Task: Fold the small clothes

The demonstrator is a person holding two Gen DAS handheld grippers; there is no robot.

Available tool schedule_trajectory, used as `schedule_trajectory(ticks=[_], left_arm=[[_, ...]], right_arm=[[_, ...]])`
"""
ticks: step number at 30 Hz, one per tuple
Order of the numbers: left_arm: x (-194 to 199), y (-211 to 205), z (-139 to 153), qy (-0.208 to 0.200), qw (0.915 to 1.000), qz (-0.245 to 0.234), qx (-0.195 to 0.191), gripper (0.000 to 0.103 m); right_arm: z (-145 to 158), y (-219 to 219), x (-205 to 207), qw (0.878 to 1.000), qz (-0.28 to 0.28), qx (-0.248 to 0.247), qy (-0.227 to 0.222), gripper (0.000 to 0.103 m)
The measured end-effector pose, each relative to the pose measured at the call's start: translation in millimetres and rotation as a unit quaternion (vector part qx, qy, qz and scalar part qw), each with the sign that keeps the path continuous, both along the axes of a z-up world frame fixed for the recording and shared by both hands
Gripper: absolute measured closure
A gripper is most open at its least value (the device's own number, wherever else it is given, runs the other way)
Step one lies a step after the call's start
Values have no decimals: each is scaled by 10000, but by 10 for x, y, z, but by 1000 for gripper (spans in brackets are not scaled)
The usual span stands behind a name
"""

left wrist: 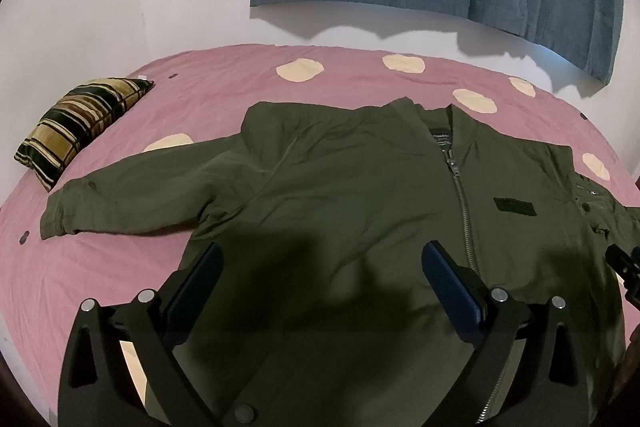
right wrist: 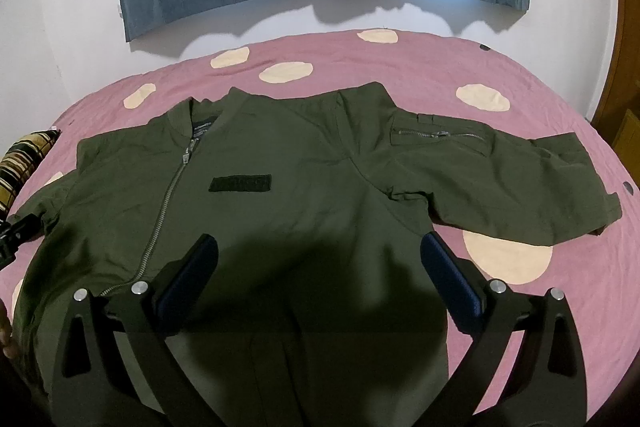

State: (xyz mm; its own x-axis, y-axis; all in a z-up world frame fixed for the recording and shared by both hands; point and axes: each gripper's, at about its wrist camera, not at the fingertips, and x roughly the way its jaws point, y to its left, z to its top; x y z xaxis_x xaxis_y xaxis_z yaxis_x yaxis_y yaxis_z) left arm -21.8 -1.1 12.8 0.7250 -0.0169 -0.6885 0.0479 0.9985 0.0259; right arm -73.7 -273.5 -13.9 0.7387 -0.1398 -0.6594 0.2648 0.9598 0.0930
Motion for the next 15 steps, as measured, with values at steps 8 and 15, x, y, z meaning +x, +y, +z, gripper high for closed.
schedule_trajectory(ticks=[8,15], left_arm=[[-6,-5,-2,6,10000,-7,1,4],[-12,-16,-11,18,10000,-10,2,4]], right_arm=[[-7,-5,4,10000,9,2,8,2],[-38,15,1,10000,7,3,20,2]])
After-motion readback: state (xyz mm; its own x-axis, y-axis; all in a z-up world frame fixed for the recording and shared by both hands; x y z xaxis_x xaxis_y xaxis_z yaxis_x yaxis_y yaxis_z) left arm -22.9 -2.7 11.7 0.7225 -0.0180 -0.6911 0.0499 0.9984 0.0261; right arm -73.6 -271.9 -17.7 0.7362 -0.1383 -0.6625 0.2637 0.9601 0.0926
